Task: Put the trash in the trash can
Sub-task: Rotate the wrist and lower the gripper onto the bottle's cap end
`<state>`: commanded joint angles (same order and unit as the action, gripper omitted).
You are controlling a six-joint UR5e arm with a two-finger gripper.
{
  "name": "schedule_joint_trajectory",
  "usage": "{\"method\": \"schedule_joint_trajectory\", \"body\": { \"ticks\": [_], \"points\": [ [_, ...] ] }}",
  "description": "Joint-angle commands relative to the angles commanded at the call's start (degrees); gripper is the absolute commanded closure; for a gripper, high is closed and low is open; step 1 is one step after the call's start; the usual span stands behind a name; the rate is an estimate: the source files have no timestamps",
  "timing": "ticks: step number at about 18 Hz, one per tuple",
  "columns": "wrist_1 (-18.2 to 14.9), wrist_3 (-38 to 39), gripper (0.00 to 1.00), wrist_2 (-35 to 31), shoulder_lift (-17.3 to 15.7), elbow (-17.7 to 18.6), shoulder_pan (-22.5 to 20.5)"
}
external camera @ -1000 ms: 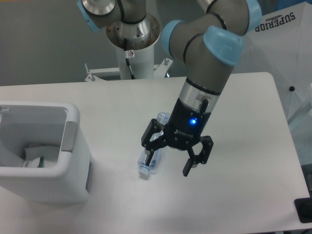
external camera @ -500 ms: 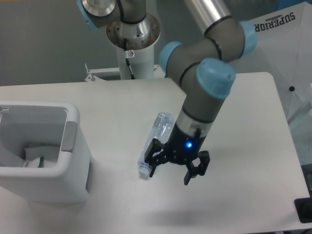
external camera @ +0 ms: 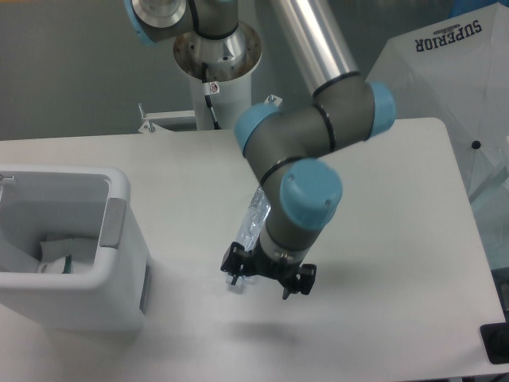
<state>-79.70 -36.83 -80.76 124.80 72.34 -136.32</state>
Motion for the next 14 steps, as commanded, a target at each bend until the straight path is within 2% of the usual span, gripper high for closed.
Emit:
{"method": "schedule_joint_trajectory", "body": {
  "ticks": [3,10,14],
  "points": [
    [-0.8,0.0,0.00,-4.4,1.0,-0.1,1.9],
    [-0.7,0.1,0.00,-5.0,2.8,-0.8,2.7],
    [-0.8,-0.1,0.00,-9.3,4.4,0.1,5.0]
  ]
}}
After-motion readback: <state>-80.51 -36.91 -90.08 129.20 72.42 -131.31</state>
